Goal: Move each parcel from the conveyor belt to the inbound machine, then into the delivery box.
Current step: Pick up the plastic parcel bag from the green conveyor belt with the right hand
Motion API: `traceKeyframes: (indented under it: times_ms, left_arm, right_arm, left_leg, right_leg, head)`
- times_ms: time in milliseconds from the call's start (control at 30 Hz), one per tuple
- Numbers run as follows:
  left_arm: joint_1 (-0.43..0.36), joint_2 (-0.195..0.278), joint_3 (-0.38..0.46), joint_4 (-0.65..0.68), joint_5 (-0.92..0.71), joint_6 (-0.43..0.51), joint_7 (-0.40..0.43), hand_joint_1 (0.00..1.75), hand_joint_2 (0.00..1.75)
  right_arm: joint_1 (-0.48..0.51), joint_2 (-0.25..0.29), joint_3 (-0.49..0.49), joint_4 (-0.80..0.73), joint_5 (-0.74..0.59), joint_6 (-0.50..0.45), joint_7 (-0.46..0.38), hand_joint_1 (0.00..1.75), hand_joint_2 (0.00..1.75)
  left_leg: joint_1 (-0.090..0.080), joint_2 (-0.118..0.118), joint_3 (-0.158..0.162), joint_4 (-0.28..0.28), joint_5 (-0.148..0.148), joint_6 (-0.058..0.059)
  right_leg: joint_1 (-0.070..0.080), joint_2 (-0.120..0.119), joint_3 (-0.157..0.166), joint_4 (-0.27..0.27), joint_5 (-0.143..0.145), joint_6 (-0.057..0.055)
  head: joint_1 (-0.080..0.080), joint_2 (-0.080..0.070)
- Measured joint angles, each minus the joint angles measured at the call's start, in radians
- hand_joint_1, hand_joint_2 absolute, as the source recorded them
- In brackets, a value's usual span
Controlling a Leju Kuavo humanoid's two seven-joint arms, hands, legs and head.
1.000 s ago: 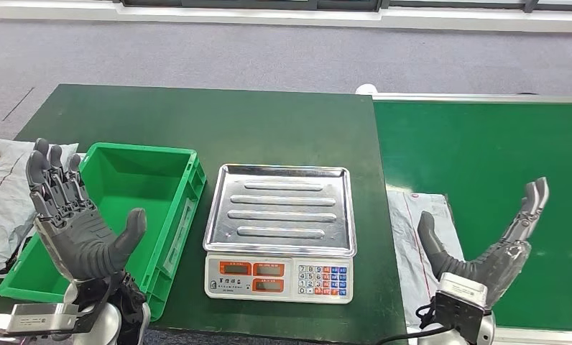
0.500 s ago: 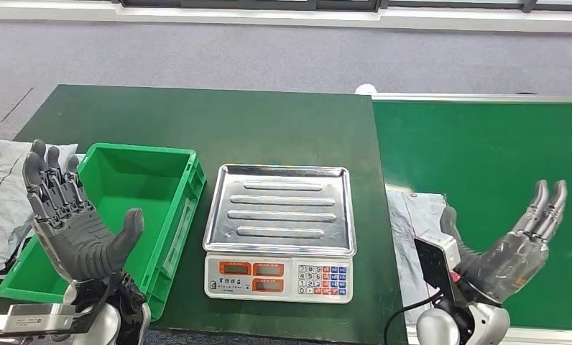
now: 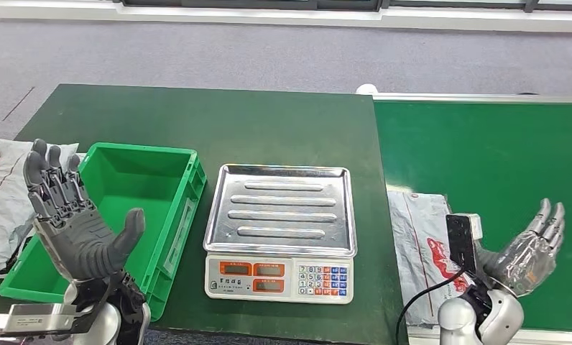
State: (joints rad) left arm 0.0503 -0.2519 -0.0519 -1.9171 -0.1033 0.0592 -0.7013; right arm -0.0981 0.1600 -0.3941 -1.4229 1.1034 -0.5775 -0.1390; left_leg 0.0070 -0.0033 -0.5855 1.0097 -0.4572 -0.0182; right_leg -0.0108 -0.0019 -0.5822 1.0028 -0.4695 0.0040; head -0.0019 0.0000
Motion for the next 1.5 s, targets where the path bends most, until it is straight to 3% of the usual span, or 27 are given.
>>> traceKeyframes:
  times_ms: [333,700,1233,1500]
  left_arm:
    - [0.000,-0.001,0.001,-0.001,-0.013,-0.011,0.003,0.00,1.75]
    - [0.000,-0.001,0.001,-0.001,-0.018,-0.016,0.003,0.00,1.75]
    - [-0.005,0.000,0.001,0.007,-0.025,-0.016,0.000,0.00,1.75]
    - [-0.019,0.000,0.001,0.014,-0.025,-0.016,0.000,0.00,1.75]
  right_arm:
    - [-0.061,-0.023,-0.087,0.198,0.000,0.024,0.013,0.00,1.75]
    - [-0.113,-0.036,-0.114,0.321,0.004,0.079,0.037,0.00,1.75]
    - [-0.133,-0.052,-0.138,0.444,-0.143,0.268,-0.011,0.00,1.75]
    - [-0.134,-0.058,-0.140,0.478,-0.159,0.308,-0.018,0.00,1.75]
  left_leg:
    - [0.000,0.000,0.000,0.000,0.000,0.000]
    - [0.000,0.000,0.000,0.000,0.000,0.000]
    - [0.000,0.000,0.000,0.000,0.000,0.000]
    - [0.000,0.000,0.000,0.000,0.000,0.000]
  right_leg:
    - [0.000,0.000,0.000,0.000,0.000,0.000]
    - [0.000,0.000,0.000,0.000,0.000,0.000]
    - [0.000,0.000,0.000,0.000,0.000,0.000]
    - [0.000,0.000,0.000,0.000,0.000,0.000]
  head:
    - [0.000,0.000]
    - [0.000,0.000]
    - [0.000,0.000]
    - [0.000,0.000]
